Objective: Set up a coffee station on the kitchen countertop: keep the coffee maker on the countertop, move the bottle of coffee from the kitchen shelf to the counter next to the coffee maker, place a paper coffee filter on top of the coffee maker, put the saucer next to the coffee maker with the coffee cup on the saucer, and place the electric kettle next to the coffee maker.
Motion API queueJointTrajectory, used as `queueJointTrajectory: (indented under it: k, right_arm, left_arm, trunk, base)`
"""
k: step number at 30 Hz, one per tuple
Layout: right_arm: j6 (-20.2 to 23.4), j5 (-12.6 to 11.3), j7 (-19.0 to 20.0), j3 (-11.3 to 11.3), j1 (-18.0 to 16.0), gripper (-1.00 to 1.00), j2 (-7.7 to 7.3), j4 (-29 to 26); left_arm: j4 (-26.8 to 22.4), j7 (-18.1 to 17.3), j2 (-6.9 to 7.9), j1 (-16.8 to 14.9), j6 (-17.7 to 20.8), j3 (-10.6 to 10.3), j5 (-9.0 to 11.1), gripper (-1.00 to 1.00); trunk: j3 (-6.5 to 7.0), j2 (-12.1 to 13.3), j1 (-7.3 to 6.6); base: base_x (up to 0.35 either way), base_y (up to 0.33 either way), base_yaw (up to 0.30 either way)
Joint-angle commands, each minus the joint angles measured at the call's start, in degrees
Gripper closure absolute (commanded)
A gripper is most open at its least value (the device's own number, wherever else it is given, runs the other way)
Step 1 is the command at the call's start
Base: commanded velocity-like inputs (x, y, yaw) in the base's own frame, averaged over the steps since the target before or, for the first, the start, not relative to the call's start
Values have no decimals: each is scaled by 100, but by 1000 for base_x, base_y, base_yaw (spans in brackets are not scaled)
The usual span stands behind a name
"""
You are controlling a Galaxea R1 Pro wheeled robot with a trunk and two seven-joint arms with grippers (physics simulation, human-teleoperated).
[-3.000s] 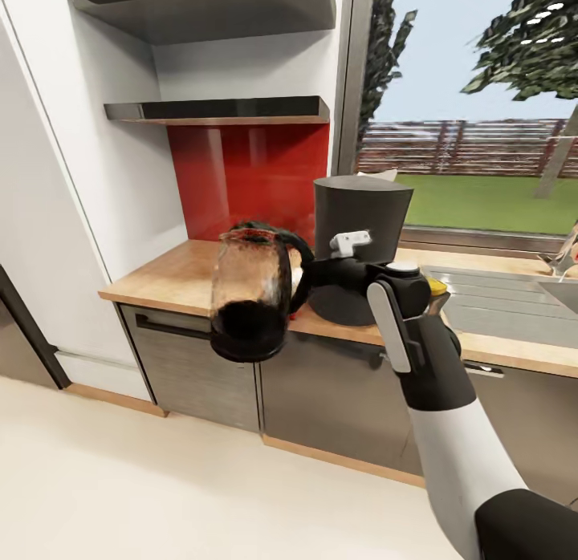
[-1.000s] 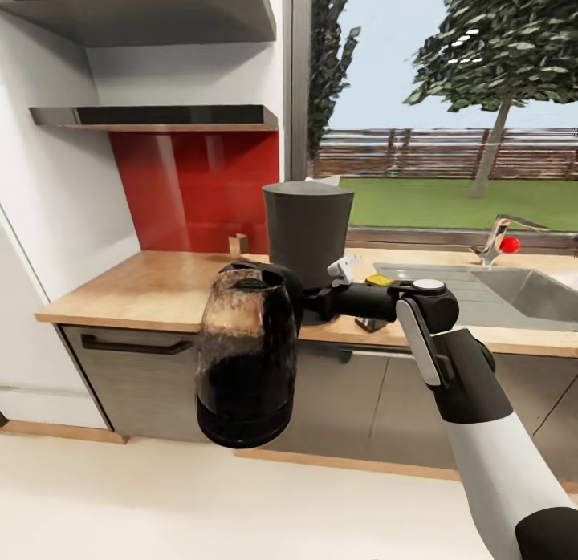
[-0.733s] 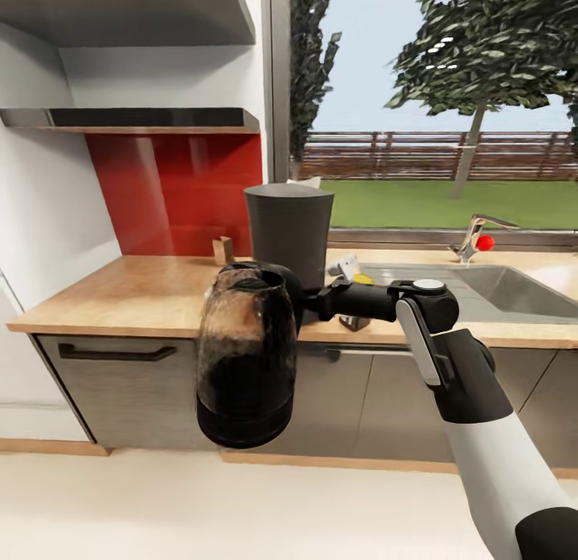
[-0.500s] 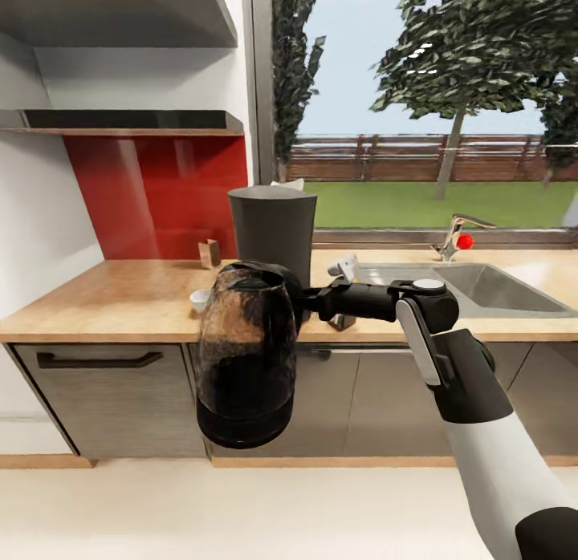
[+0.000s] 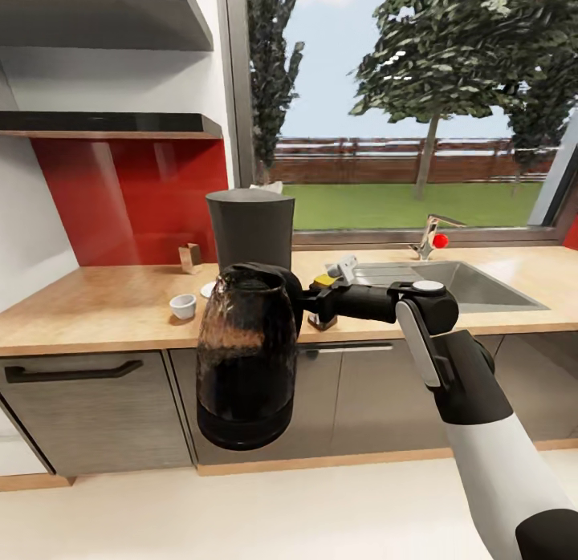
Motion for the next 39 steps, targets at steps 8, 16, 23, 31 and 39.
queueJointTrajectory:
  k: [8, 16, 23, 31, 39]
  right_arm:
    - [44, -65, -25, 4, 0, 100, -3, -3]
    - [44, -65, -25, 4, 4, 100, -3, -3]
    - [44, -65, -1, 4, 4, 100, -3, -3]
    - [44, -65, 83, -4, 4, 100, -3, -3]
    - [44, -65, 86, -5, 4, 100, -3, -3]
  left_arm:
    - [8, -15, 2, -5, -25, 10, -9, -100]
    - [8, -11, 2, -5, -26, 10, -11, -100]
    - [8, -10, 2, -5, -25, 10, -10, -100]
    - [8, -10, 2, -5, -21, 10, -8, -100]
    - [8, -10, 2, -5, -25, 10, -9, -100]
  trunk:
    - [-6, -4, 0]
    - [-6, -4, 0]
    - [13, -4, 0]
    - [34, -4, 0]
    - [38, -4, 0]
  base:
    - [0, 0, -2]
    - [107, 0, -1]
    - [23, 0, -127]
    - [2, 0, -127]
    - [35, -28, -20]
